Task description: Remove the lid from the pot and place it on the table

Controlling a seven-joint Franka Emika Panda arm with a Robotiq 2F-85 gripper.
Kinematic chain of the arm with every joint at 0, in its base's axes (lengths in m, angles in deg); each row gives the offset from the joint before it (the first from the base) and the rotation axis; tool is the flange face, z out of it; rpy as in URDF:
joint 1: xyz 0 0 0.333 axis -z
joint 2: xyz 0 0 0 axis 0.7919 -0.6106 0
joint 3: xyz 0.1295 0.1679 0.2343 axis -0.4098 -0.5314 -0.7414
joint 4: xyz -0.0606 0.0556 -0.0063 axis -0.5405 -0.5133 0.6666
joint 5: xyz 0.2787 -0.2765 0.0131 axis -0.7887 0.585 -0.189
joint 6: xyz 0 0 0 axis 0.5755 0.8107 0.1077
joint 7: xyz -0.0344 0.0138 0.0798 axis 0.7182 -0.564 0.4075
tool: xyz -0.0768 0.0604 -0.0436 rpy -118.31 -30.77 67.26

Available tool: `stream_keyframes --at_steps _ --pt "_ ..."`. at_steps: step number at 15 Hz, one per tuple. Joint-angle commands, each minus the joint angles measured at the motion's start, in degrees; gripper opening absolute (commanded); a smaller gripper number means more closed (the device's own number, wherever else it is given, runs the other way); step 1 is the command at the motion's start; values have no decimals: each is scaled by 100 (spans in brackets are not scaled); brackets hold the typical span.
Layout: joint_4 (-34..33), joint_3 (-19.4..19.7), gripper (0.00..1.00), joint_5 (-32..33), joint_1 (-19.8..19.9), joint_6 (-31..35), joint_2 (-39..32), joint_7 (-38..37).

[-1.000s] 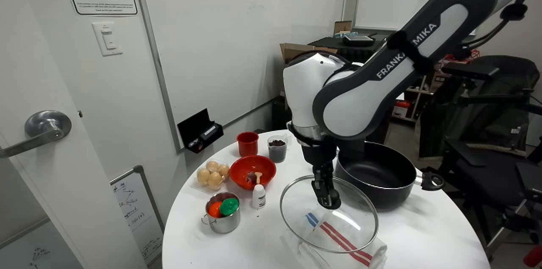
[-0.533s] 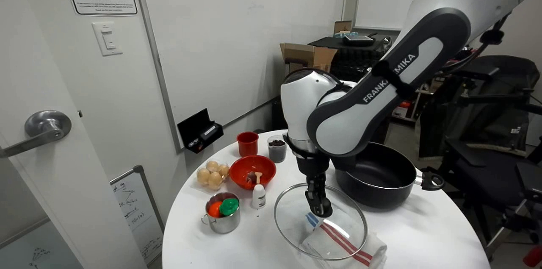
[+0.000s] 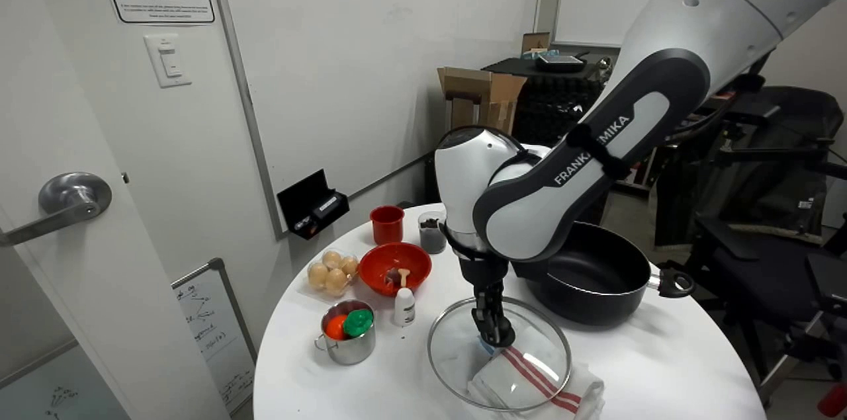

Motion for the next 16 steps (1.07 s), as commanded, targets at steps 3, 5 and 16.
stream_keyframes --at_steps 3,5,16 --pt "-390 77 25 116 -52 -140 -205 57" --pt "-416 73 25 112 -48 -155 -215 68" --pt "-305 -13 100 39 42 -30 -7 171"
